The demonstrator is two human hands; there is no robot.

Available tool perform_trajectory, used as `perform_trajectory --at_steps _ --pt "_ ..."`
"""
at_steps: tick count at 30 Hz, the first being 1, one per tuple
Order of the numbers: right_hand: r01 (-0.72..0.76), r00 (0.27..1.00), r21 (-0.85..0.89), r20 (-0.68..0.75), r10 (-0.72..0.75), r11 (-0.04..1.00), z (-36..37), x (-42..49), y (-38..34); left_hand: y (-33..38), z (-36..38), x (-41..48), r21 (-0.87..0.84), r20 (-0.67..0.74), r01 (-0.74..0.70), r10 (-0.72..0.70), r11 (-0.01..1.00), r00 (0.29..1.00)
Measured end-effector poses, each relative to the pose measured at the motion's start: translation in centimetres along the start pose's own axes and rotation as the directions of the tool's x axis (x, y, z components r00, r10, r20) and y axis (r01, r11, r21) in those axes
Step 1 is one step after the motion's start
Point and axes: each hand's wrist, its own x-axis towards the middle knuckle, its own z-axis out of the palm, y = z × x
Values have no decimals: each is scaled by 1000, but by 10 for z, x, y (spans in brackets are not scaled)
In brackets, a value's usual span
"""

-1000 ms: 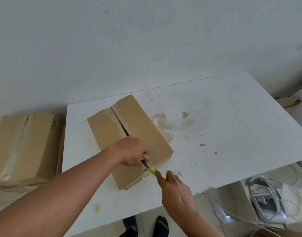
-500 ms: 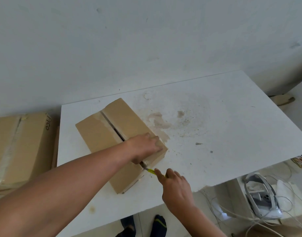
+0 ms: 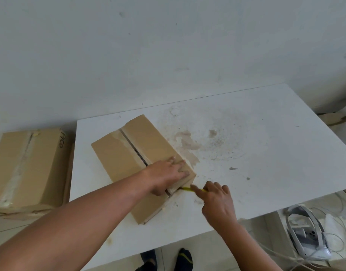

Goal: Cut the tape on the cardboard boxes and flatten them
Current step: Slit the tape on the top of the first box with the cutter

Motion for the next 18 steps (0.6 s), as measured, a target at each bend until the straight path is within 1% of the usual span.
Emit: perform_trajectory --at_steps 2,4,5,7,8,10,12,13,14,15,18 --pt "-23 1000 15 6 23 1000 0 4 13 -2 4 -1 -31 -6 -10 10 999 1000" --pt "-4 997 76 71 -1 997 -2 4 23 -7 7 -1 -91 -12 -15 14 996 1000" --pt "-36 989 137 147 16 990 -5 3 25 -11 8 -2 -145 -12 -10 8 989 1000" --pt "-220 944 268 301 136 938 -11 -1 23 -20 8 -6 -295 -15 18 -23 955 1000" --pt "-313 913 332 363 185 890 -12 -3 18 -26 9 -9 -371 -32 33 -49 928 998" --pt "-481 854 481 448 266 733 -14 -8 -1 -36 15 -16 -480 -82 69 -123 875 989" --pt "-584 807 601 498 317 545 -13 -7 -32 -51 27 -22 -510 -153 129 -237 850 959" --pt "-602 798 643 502 334 473 -12 -5 -49 -58 33 -25 -495 -191 165 -292 853 937" --pt "-605 796 670 494 350 430 -10 -3 -65 -65 39 -27 -476 -212 210 -343 854 915" --pt "-604 795 687 488 360 404 -8 1 -80 -73 44 -30 -466 -202 267 -396 843 896" --pt "-629 772 700 510 380 339 2 19 -104 -97 56 -41 -502 -74 441 -545 744 835"
